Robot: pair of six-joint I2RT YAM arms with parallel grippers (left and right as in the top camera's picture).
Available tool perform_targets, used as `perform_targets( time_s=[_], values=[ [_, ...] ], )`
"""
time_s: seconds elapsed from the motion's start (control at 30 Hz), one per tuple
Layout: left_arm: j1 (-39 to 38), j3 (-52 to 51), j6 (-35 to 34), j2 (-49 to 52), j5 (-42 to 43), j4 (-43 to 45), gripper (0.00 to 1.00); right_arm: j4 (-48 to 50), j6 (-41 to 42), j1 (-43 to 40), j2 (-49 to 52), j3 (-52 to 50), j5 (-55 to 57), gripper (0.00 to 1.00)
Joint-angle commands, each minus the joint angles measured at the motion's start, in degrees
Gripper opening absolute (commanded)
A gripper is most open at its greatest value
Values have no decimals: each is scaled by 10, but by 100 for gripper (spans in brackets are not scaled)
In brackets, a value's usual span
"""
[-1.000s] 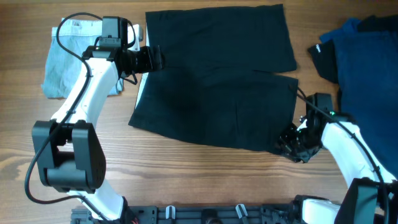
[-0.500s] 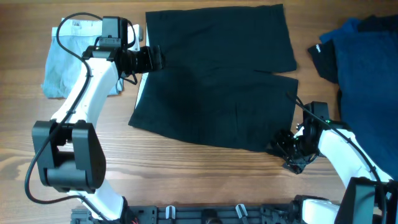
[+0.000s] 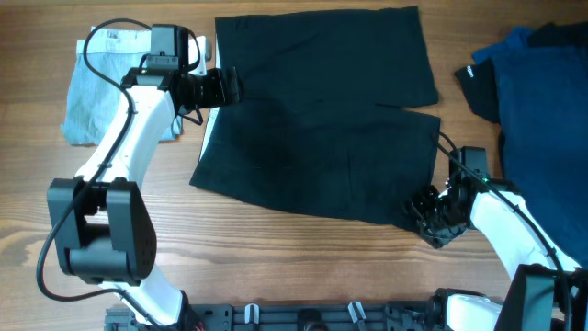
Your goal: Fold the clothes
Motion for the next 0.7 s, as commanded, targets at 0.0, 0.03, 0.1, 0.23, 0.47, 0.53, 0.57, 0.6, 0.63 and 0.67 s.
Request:
perform_targets(
  time_s=[0.0,0.03,0.1,0.23,0.47,0.53,0.57,0.6,0.63,0.67],
  values=[
    [2,-3,-1,3,3,0,100,16,-4,-1,6,-7,48,59],
    [2,-3,-1,3,3,0,100,16,-4,-1,6,-7,50,59],
    [2,-3,-1,3,3,0,100,20,-4,0,6,-7,52,58],
    [2,-3,-1,3,3,0,100,27,-4,30,7,-7,52,38],
    [2,-3,-1,3,3,0,100,44,-18,40,10,-7,54,4],
    [2,-3,-1,3,3,0,100,44,-18,40,10,-7,53,4],
    [2,-3,-1,3,3,0,100,48,-19,40,10,-7,54,4],
    [2,-3,-1,3,3,0,100,50,-19,40,10,-7,53,4],
    [2,-3,-1,3,3,0,100,50,-19,40,10,-7,53,4],
    [2,-3,-1,3,3,0,100,50,-19,40,10,-7,53,4]
  ],
)
